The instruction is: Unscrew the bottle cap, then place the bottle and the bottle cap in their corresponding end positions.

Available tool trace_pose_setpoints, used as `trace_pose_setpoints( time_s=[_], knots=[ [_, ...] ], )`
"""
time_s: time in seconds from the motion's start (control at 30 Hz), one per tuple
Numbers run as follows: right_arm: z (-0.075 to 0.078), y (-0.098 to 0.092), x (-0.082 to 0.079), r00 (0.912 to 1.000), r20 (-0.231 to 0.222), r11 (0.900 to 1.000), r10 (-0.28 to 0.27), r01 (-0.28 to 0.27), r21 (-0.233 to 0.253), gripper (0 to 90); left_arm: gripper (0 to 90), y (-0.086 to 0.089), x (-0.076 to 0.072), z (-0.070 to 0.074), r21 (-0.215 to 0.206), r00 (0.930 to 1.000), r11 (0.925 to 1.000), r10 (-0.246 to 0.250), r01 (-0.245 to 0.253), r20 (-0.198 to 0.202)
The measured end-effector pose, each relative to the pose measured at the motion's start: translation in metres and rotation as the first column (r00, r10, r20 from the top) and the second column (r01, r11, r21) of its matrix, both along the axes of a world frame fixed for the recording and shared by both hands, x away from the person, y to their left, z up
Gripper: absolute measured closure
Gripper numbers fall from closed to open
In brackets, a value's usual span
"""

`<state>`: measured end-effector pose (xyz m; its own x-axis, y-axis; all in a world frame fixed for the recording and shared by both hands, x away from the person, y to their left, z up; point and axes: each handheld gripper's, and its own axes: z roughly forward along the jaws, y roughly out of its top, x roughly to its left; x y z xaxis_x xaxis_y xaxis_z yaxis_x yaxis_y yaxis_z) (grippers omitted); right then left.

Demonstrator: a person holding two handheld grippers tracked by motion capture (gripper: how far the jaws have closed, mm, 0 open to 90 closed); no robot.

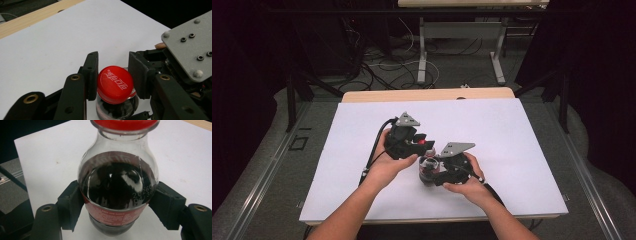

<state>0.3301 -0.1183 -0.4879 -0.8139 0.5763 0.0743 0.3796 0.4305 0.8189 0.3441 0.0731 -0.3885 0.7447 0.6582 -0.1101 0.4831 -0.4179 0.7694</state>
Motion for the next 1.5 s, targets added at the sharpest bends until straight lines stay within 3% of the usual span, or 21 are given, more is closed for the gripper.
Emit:
trace_pose_setpoints(
  time_s=[0.17, 0.27, 0.3, 0.37, 0.4, 0.43, 0.6, 1.03, 1.17, 1.5],
  knots=[
    [0.0, -0.004, 0.003, 0.9997, -0.003, 1.0, -0.023, 0.023, 0.0, 31.3, 61.5, 0.009, 0.005, -0.003, -0.012, 0.9988, 0.9988, 0.047, -0.047, -0.012],
    [0.0, -0.007, 0.006, 0.9987, 0.021, 0.999, -0.046, 0.046, 0.002, 31.3, 61.5, 0.016, 0.008, -0.008, -0.014, 0.9977, 0.9977, 0.066, -0.066, -0.015],
    [0.0, -0.009, 0.006, 0.9982, 0.013, 0.998, -0.059, 0.059, -0.005, 31.3, 61.5, 0.016, 0.007, -0.01, -0.023, 0.9951, 0.9954, 0.092, -0.093, -0.034],
    [0.0, -0.011, 0.009, 0.997, 0.029, 0.997, -0.072, 0.072, -0.008, 31.3, 61.5, 0.022, 0.01, -0.013, -0.007, 0.995, 0.9951, 0.098, -0.098, -0.021],
    [-0.001, -0.012, 0.01, 0.9966, 0.025, 0.997, -0.079, 0.079, -0.01, 31.3, 61.5, 0.023, 0.01, -0.015, -0.02, 0.9922, 0.9926, 0.119, -0.12, -0.036],
    [0.0, -0.014, 0.012, 0.9963, 0.023, 0.996, -0.083, 0.083, -0.022, 31.3, 61.5, 0.026, 0.012, -0.017, -0.014, 0.9932, 0.9933, 0.115, -0.115, -0.021],
    [0.001, -0.02, 0.019, 0.9911, 0.036, 0.992, -0.128, 0.128, -0.008, 31.3, 61.5, 0.037, 0.015, -0.031, -0.017, 0.9895, 0.9897, 0.141, -0.142, -0.031],
    [0.008, -0.026, 0.05, 0.9702, 0.057, 0.972, -0.235, 0.234, 0.021, 31.3, 61.5, 0.055, 0.018, -0.061, -0.01, 0.9805, 0.9822, 0.186, -0.187, -0.063],
    [0.008, -0.027, 0.064, 0.9621, 0.06, 0.964, -0.266, 0.265, 0.026, 31.3, 61.5, 0.061, 0.019, -0.064, -0.01, 0.9766, 0.979, 0.203, -0.204, -0.071],
    [0.003, -0.02, 0.097, 0.9408, 0.057, 0.942, -0.334, 0.334, 0.017, 31.3, 61.5, 0.066, 0.013, -0.07, -0.029, 0.9771, 0.9802, 0.193, -0.196, -0.091]
  ],
)
